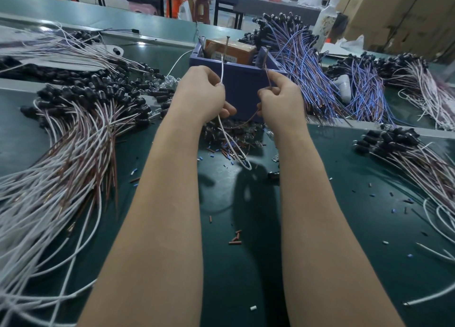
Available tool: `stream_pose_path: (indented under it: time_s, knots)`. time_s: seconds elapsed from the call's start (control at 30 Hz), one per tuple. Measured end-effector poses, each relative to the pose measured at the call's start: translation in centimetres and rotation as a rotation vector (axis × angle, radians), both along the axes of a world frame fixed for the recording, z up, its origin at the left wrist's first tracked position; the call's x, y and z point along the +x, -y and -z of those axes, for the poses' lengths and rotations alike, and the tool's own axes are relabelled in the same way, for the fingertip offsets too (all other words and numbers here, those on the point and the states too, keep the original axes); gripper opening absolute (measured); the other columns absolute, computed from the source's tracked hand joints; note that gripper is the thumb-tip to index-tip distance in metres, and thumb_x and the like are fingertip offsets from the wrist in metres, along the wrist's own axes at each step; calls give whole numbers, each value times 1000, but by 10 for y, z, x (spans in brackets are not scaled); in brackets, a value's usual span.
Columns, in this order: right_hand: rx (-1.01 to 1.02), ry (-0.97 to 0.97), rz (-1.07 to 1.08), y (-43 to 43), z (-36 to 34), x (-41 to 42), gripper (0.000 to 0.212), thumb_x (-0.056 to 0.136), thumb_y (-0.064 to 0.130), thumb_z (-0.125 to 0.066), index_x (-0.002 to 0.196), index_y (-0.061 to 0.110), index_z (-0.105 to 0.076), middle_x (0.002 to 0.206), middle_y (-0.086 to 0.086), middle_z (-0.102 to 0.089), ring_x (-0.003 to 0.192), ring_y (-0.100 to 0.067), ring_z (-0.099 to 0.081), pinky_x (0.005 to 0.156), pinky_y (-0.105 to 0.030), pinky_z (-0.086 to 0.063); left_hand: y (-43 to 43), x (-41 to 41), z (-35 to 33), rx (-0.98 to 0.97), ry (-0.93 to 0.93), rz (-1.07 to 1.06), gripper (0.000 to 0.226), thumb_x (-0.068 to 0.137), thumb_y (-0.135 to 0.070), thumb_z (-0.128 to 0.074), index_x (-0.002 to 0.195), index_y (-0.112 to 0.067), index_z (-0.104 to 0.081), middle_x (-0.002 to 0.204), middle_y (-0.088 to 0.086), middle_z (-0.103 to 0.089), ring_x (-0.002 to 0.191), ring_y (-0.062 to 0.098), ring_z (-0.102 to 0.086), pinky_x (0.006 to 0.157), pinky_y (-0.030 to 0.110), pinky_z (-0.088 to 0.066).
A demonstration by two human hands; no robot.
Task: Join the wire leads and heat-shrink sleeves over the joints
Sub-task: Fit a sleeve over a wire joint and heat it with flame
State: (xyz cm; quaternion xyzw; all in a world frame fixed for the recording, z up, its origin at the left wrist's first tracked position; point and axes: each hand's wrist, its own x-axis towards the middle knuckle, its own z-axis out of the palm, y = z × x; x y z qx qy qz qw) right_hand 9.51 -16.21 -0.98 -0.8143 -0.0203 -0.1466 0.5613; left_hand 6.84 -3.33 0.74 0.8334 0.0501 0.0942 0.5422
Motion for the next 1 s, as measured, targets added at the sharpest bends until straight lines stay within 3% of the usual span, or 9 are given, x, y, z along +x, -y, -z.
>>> stream_pose_path:
  time_s: [0.13,0.33,0.47,0.57,0.8,1.0]
  knots:
    - [-13,-7,-8,-1,0,0,52,93,2,-40,144,12,-38,122,-10,-60,91,-16,-51,94,-42,-50,0,0,0,2,4,-5,14,98,-13,-40,108,-13,-50,46,-6,-64,37,-1,-55,49,19,-39]
    - [13,-9,-8,-1,1,1,54,91,1,-38,144,13,-38,88,-2,-57,74,-16,-51,82,-43,-53,1,-2,0,28,17,3,18,99,-14,-40,113,-14,-52,60,0,-66,37,-3,-53,50,17,-41]
    - [30,-17,-6,-2,0,0,55,90,1,-38,143,12,-39,87,-3,-57,75,-17,-50,84,-46,-53,-1,-4,-3,65,32,-2,19,98,-12,-41,111,-14,-54,60,0,-67,35,-4,-50,39,11,-37]
    - [22,-15,6,-2,-1,-1,55,90,2,-39,144,11,-37,85,5,-56,76,-13,-50,86,-40,-51,-2,-5,-6,58,34,18,19,98,-10,-43,113,-12,-54,63,-1,-67,36,-3,-53,36,10,-37]
    - [3,-8,10,-2,-2,-2,54,91,4,-40,145,9,-36,90,7,-55,85,-15,-52,91,-40,-49,-4,-6,-7,70,28,33,22,97,-8,-44,117,-12,-54,66,-1,-68,37,-3,-55,35,8,-36]
    - [-3,-16,10,-2,-1,-2,54,91,4,-41,144,10,-37,87,4,-56,81,-13,-53,86,-36,-50,-3,-6,-6,72,16,45,21,98,-10,-44,117,-13,-53,67,-2,-68,39,-4,-56,36,7,-38]
